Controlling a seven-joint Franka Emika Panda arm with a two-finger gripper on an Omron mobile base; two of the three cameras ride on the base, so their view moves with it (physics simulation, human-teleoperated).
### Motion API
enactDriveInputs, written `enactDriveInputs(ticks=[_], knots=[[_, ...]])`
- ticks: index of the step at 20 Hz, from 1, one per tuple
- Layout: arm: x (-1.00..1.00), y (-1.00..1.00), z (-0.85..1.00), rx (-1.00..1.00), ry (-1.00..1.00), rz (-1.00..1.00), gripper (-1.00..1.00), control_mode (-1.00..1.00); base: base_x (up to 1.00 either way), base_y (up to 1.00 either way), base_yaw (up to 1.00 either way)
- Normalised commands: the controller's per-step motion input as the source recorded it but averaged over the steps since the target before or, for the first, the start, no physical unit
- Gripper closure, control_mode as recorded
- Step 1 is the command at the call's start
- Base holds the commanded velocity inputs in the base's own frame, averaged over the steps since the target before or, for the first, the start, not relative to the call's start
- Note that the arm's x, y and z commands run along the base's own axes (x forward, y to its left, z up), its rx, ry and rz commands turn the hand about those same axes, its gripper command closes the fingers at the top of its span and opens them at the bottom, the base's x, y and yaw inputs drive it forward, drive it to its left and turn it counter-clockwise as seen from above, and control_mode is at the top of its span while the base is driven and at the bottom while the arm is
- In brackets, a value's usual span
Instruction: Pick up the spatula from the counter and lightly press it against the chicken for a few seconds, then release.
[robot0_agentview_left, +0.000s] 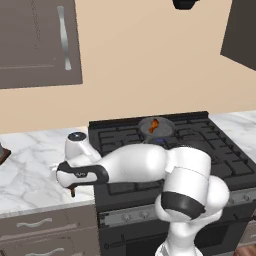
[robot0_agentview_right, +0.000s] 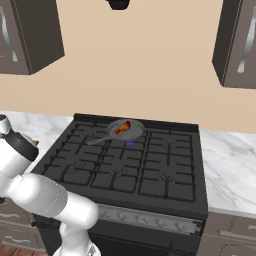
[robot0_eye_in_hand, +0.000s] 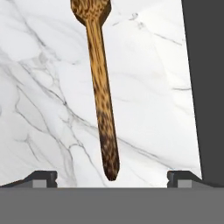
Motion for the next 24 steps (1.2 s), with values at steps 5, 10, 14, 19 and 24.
enactDriveInputs(ticks=[5,10,14,19,24], knots=[[0.11,0.1,-0.26,-0.01,0.01,0.0,-1.0,-1.0,0.0,0.0,0.0],[0.1,0.08,-0.24,-0.01,0.0,0.0,-1.0,-1.0,0.0,0.0,0.0],[0.06,0.05,-0.21,-0.01,0.0,0.0,-1.0,-1.0,0.0,0.0,0.0],[0.06,0.08,-0.21,-0.01,0.0,0.0,-1.0,-1.0,0.0,0.0,0.0],[0.07,0.11,-0.22,0.0,0.0,0.0,-1.0,-1.0,0.0,0.0,0.0]])
